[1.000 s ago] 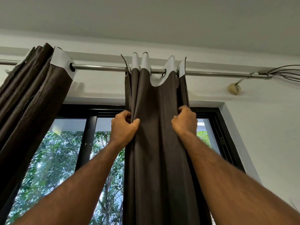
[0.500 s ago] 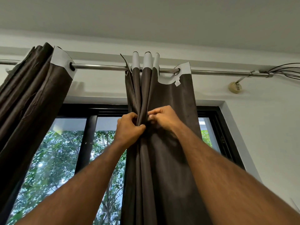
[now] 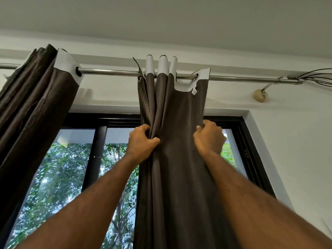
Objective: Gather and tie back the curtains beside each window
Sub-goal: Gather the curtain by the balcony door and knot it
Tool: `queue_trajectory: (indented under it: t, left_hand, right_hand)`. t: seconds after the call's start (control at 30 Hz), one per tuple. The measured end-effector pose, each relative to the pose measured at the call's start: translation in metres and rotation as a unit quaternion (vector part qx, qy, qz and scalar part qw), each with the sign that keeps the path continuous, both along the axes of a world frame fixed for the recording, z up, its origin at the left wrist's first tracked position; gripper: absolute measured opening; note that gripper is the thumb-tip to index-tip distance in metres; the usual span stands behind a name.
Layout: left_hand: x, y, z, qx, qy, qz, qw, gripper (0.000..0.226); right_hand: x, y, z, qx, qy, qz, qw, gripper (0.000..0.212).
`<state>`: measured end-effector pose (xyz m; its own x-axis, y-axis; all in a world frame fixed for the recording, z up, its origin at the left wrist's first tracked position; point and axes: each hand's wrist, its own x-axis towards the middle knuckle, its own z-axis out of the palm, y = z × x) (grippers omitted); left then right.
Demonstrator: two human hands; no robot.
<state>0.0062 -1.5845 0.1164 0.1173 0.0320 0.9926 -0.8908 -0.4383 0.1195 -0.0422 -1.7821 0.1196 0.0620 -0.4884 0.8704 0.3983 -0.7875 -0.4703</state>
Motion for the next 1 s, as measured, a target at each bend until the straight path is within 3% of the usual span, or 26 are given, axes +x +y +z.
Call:
queue_trajectory:
  t: [0.07, 0.2, 0.43, 0.53, 0.63, 0.77, 1.0]
  left_hand:
    - [0.001, 0.003, 0.0, 0.003, 0.0, -0.004, 1.0, 0.021]
    - [0.003, 0.009, -0.002, -0.028, -0.004, -0.033, 0.999, 0.014]
    - [0.004, 0.013, -0.039, -0.03, 0.067, -0.186, 0.98, 0.042]
    - [0.007, 0.011, -0.074, -0.046, 0.059, -0.163, 0.984, 0.036]
    - [0.006, 0.005, -0.13, -0.067, 0.084, -0.171, 0.979, 0.024]
    - [0.006, -0.001, -0.216, -0.117, 0.168, -0.247, 0.947, 0.02]
    - [0.015, -0.001, -0.354, -0.094, 0.268, -0.2, 0.938, 0.021]
  right_hand:
    - [0.003, 0.04, 0.007, -0.075, 0.019, -0.006, 0.997, 0.022]
    - [0.01, 0.099, 0.018, -0.202, 0.054, 0.158, 0.965, 0.028]
    - [0.031, 0.09, -0.022, -0.143, 0.007, 0.258, 0.955, 0.024]
    - [0.022, 0.093, -0.072, -0.093, -0.073, 0.315, 0.942, 0.034]
    - [0.014, 0.086, -0.141, -0.116, -0.111, 0.311, 0.937, 0.053]
    - [0.016, 0.079, -0.23, -0.174, -0.064, 0.292, 0.938, 0.045]
    - [0.038, 0.071, -0.365, -0.086, 0.074, 0.261, 0.959, 0.027]
